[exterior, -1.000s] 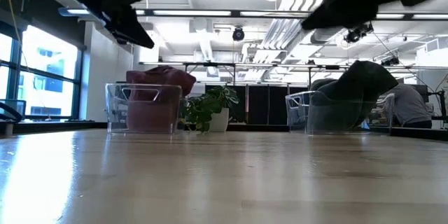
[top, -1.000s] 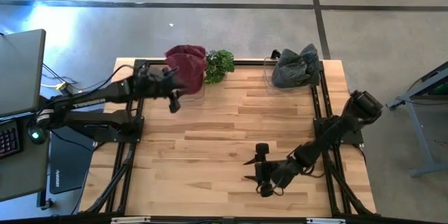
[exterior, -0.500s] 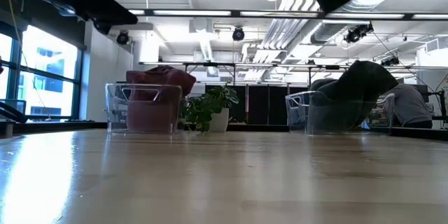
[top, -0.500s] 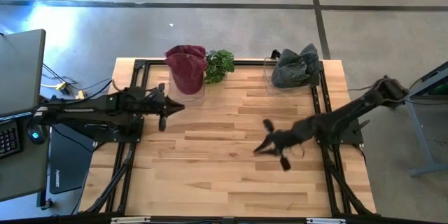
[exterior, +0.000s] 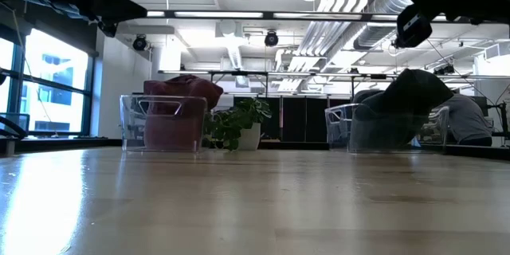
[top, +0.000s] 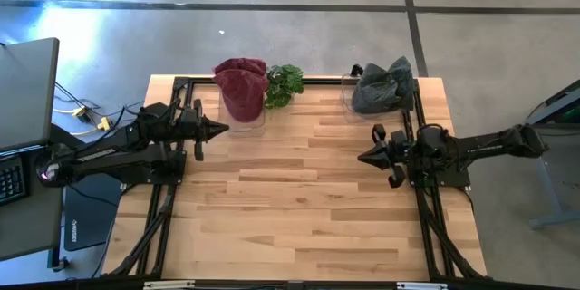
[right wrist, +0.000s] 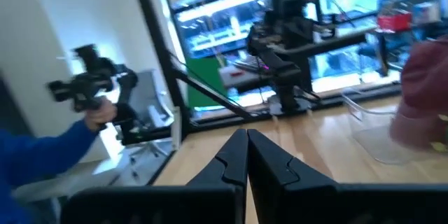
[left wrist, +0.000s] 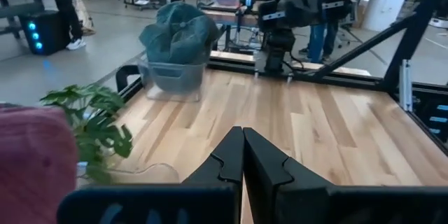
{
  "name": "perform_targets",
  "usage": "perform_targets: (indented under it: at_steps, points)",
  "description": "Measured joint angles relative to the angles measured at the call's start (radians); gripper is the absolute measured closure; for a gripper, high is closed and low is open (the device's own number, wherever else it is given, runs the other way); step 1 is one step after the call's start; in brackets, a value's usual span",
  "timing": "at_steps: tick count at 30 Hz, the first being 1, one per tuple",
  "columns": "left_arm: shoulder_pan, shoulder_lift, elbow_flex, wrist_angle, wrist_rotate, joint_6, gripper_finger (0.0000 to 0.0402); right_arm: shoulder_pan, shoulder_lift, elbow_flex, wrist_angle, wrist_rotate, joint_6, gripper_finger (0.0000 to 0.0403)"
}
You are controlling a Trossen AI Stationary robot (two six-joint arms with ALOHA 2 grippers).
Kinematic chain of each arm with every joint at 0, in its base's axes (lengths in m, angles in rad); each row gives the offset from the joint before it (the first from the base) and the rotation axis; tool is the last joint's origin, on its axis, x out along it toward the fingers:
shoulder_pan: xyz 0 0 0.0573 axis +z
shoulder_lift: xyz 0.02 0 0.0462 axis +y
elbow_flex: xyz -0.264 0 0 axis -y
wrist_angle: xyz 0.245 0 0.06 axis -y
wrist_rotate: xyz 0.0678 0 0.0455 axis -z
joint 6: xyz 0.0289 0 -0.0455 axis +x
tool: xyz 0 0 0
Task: Pick & Place hat
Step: Return to Home Position
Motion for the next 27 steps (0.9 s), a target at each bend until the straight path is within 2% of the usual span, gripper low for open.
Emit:
perform_targets:
  at_steps: [3, 8, 10, 15, 21, 27]
  points:
    - [0.096, 0.016, -0.001, -0.001, 0.089, -0.004, 0.0401, -0.063, -0.090, -0.054, 0.010, -0.084, -0.003, 0.0398]
    - [0.224, 0.057, -0.001, -0.001, 0.198, -0.004, 0.0401, -0.160, -0.201, -0.145, 0.033, -0.127, 0.019, 0.0399]
    - [0.265, 0.073, -0.001, -0.001, 0.219, -0.004, 0.0401, -0.194, -0.230, -0.148, -0.032, -0.132, 0.014, 0.0400]
    - [0.348, 0.093, -0.001, -0.001, 0.271, 0.004, 0.0401, -0.225, -0.252, -0.149, -0.129, -0.137, -0.072, 0.0401]
    - [0.485, 0.091, -0.001, -0.004, 0.388, 0.026, 0.0401, -0.224, -0.253, -0.149, -0.186, -0.133, -0.106, 0.0401]
    - [0.704, 0.091, -0.001, 0.000, 0.607, 0.024, 0.0401, -0.224, -0.253, -0.149, -0.188, -0.160, -0.105, 0.0401]
